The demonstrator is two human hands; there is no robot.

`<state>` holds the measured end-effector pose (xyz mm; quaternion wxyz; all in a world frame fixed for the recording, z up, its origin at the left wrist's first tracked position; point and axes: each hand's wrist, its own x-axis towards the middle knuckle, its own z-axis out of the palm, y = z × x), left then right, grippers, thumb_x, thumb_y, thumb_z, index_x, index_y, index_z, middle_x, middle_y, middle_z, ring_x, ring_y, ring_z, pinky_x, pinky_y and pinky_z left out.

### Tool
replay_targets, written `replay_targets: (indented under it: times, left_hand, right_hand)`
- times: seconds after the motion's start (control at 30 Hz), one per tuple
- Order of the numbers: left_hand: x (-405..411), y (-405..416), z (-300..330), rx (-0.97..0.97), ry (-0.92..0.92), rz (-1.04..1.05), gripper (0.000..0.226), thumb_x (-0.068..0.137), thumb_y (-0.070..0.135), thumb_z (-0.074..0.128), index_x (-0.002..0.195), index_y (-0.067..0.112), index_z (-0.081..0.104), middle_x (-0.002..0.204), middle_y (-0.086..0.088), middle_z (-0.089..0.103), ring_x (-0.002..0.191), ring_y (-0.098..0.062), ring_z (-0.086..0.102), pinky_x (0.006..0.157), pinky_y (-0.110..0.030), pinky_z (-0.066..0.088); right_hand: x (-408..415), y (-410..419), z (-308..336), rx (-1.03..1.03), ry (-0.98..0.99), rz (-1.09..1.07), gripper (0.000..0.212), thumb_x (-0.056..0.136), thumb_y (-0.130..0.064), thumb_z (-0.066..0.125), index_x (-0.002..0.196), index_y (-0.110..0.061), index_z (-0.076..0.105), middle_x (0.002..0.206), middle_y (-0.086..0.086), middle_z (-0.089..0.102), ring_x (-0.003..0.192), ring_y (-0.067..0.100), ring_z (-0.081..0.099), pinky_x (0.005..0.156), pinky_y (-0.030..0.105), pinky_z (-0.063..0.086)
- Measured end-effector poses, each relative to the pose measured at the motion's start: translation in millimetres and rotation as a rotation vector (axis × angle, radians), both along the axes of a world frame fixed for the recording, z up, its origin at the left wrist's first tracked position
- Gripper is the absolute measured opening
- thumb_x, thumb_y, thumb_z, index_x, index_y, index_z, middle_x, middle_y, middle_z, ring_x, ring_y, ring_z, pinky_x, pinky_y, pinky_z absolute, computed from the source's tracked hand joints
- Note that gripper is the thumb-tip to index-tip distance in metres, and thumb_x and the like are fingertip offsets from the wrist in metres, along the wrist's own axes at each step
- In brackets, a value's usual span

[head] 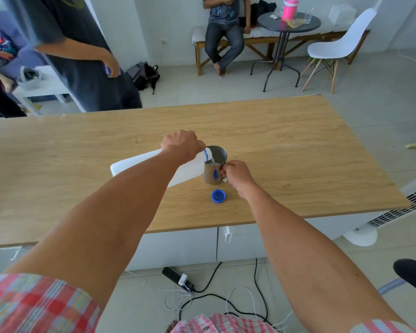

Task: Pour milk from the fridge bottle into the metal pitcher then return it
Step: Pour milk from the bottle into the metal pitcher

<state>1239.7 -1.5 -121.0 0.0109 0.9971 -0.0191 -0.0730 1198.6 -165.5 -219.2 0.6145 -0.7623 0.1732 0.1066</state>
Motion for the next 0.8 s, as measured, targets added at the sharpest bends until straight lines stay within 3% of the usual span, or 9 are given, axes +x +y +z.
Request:
replay_targets:
  times: [0.13, 0.27, 0.53, 0.8]
  left_hand:
    - [-0.3, 0.1, 1.7, 0.001, 0.0, 0.006, 0.033, 0.1, 0.039, 0.041, 0.081, 0.015, 0.052, 0.077, -0.005, 0.052, 0.07, -0.024, 0.053, 0.067, -0.036, 0.04]
    - [-0.8, 0.3, 2.1, 0.005, 0.0, 0.006, 0.035, 0.101, 0.04, 0.04, 0.078, 0.016, 0.05, 0.077, -0.005, 0.054, 0.062, -0.02, 0.047, 0.064, -0.035, 0.039]
    - [-1.0, 0.3, 2.8, 0.001, 0.0, -0.003, 0.034, 0.1, 0.04, 0.041, 0.077, 0.016, 0.05, 0.078, -0.005, 0.055, 0.07, -0.024, 0.053, 0.065, -0.035, 0.039]
    - [-0.5, -0.3, 1.7, 0.0, 0.009, -0.002, 0.035, 0.1, 0.039, 0.041, 0.074, 0.016, 0.047, 0.076, -0.005, 0.052, 0.077, -0.027, 0.055, 0.068, -0.037, 0.04]
  right_hand:
    - [-0.1, -0.4, -0.4, -0.01, 0.003, -0.002, 0.029, 0.092, 0.001, 0.042, 0.098, 0.007, 0.07, 0.083, 0.012, 0.058, 0.075, 0.022, 0.047, 0.055, 0.029, 0.034]
    - [-0.2, 0.1, 1.3, -0.007, -0.002, 0.003, 0.026, 0.092, 0.0, 0.043, 0.091, -0.004, 0.069, 0.083, 0.012, 0.058, 0.074, 0.022, 0.046, 0.055, 0.029, 0.034]
    - [-1.0, -0.5, 1.0, -0.013, 0.001, 0.003, 0.029, 0.093, 0.0, 0.043, 0.098, 0.005, 0.071, 0.083, 0.012, 0.058, 0.075, 0.022, 0.047, 0.057, 0.029, 0.035]
    - [-3.1, 0.0, 4.5, 0.008, -0.011, -0.004, 0.026, 0.094, 0.001, 0.043, 0.091, -0.001, 0.069, 0.078, 0.009, 0.06, 0.066, 0.017, 0.049, 0.056, 0.026, 0.037]
